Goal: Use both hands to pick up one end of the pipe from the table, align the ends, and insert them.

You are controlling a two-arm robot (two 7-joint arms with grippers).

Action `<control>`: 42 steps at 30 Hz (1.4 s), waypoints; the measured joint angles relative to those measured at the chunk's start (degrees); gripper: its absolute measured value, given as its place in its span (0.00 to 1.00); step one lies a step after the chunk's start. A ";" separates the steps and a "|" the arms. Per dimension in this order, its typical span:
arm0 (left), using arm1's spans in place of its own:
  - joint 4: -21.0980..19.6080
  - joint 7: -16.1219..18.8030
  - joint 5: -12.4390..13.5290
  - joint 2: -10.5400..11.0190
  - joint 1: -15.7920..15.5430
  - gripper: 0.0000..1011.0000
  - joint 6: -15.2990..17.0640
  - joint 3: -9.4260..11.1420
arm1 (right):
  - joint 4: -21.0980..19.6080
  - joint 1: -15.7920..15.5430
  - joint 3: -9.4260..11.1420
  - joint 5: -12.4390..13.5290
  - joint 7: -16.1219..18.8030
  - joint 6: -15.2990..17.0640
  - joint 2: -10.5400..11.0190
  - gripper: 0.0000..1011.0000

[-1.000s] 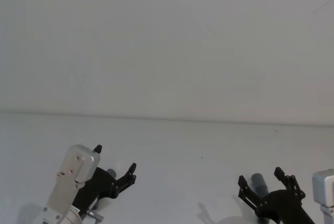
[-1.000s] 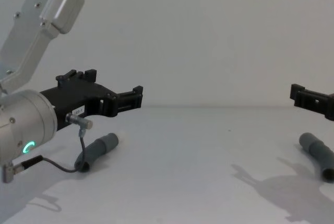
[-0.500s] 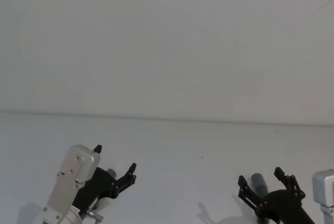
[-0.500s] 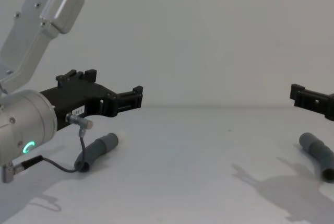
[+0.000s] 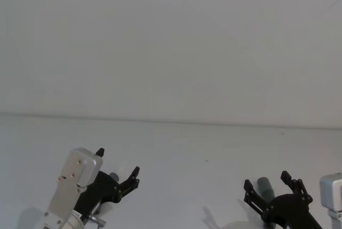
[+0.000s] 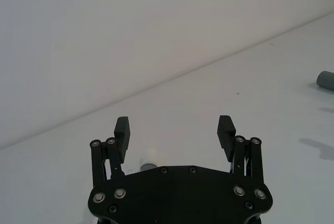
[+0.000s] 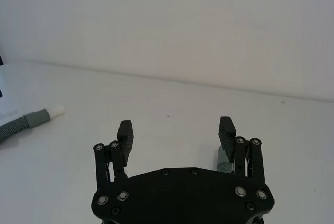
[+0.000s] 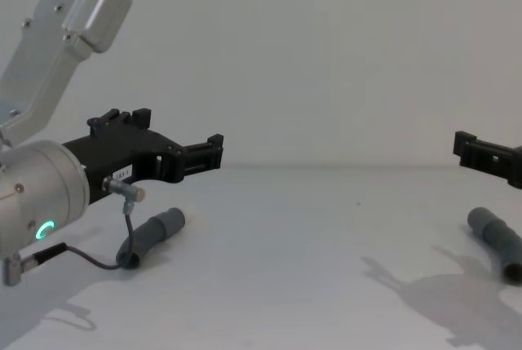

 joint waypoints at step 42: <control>0.00 0.00 0.00 0.00 0.00 0.99 0.00 0.00 | 0.00 0.00 0.00 0.00 0.00 0.00 0.00 0.99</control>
